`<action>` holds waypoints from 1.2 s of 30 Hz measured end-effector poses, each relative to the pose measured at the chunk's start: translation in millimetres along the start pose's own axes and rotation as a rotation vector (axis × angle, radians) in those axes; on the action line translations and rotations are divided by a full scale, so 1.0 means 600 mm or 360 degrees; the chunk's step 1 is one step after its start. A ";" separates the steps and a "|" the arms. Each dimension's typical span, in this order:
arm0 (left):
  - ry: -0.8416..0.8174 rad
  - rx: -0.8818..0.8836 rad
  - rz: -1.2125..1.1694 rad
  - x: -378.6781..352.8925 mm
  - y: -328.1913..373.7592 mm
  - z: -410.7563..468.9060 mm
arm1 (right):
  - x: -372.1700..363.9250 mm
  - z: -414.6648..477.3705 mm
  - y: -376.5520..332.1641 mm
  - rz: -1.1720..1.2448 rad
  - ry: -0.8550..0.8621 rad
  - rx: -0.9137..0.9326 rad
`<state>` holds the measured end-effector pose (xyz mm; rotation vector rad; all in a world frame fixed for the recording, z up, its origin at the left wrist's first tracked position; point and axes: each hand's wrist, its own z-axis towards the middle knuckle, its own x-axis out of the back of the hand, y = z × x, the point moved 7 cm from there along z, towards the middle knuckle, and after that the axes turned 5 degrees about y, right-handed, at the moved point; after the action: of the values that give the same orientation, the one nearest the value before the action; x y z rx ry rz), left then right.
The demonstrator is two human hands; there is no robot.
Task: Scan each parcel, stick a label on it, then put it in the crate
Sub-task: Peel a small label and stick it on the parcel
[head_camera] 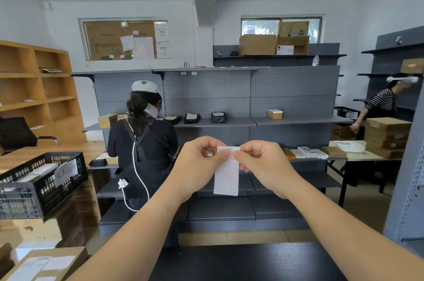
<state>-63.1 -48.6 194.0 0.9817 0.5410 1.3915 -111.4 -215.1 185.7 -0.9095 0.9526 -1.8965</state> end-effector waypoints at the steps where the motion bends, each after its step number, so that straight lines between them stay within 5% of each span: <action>1: 0.0003 -0.0061 0.0093 0.001 0.009 0.002 | -0.001 -0.001 -0.005 -0.0042 -0.0044 0.0021; 36: -0.0239 -0.0110 0.0474 -0.021 0.013 0.005 | 0.002 0.000 -0.023 -0.0234 -0.0220 0.0088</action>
<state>-67.0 -62.1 199.4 1.1331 0.2387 1.5722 -116.4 -210.6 197.6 -1.0878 0.7654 -1.9440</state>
